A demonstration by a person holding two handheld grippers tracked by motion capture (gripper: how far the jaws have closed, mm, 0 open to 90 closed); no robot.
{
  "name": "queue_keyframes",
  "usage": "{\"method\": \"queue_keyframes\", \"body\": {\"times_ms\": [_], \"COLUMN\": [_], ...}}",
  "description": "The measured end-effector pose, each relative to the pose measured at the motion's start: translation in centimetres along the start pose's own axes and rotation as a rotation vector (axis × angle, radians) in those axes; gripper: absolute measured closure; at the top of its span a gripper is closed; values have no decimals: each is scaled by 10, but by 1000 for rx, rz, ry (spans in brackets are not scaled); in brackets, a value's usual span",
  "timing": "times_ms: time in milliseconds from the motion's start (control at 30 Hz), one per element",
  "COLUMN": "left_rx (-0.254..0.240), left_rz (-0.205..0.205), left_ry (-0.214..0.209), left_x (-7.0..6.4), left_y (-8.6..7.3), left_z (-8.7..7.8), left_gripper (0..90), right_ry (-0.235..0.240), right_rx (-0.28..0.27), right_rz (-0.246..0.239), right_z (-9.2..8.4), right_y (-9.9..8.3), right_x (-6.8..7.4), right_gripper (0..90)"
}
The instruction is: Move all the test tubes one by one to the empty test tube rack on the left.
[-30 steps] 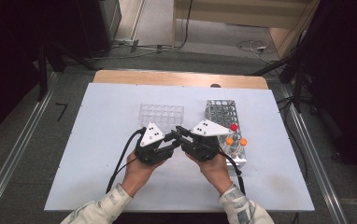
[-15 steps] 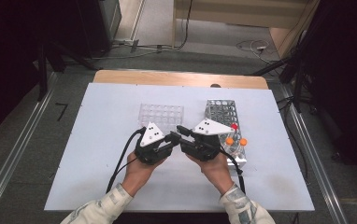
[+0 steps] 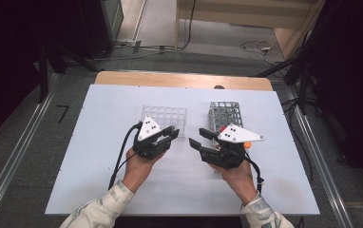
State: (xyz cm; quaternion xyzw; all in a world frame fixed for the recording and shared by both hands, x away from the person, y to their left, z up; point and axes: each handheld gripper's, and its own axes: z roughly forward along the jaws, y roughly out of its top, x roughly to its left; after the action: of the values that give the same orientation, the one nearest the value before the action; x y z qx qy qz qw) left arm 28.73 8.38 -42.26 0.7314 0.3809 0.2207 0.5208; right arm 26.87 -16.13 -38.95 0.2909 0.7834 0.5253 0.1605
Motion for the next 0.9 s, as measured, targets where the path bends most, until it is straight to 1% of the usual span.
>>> {"method": "queue_keyframes", "body": {"times_ms": [133, 200, 333, 367, 467, 567, 667, 800, 900], "left_rx": [-4, -4, -10, -12, -15, -16, -13, 1, -8], "left_rz": [-3, 2, -3, 2, -7, -12, -17, -12, -14], "left_ry": [24, 40, 63, 72, 93, 113, 119, 129, 135], "left_x": [5, 8, 14, 15, 19, 23, 26, 27, 28], "left_y": [7, 12, 22, 25, 29, 30, 28, 26, 25], "left_z": [5, 8, 14, 15, 21, 27, 33, 39, 41], "left_gripper": [760, 761, 761, 761, 761, 761, 760, 760, 760], "right_ry": [7, 12, 19, 19, 24, 25, 26, 26, 25], "right_rx": [20, 29, 40, 46, 53, 57, 55, 53, 53], "right_rz": [2, 4, 4, 4, 6, 11, 10, 10, 11], "right_z": [-4, -4, -4, -4, -3, -3, -3, -4, -4], "right_y": [-9, -14, -21, -22, -24, -26, -26, -27, -27], "right_x": [-1, 0, 1, 0, 0, 0, 0, -1, -1], "right_gripper": [404, 386, 371, 369, 358, 358, 358, 358, 360]}}
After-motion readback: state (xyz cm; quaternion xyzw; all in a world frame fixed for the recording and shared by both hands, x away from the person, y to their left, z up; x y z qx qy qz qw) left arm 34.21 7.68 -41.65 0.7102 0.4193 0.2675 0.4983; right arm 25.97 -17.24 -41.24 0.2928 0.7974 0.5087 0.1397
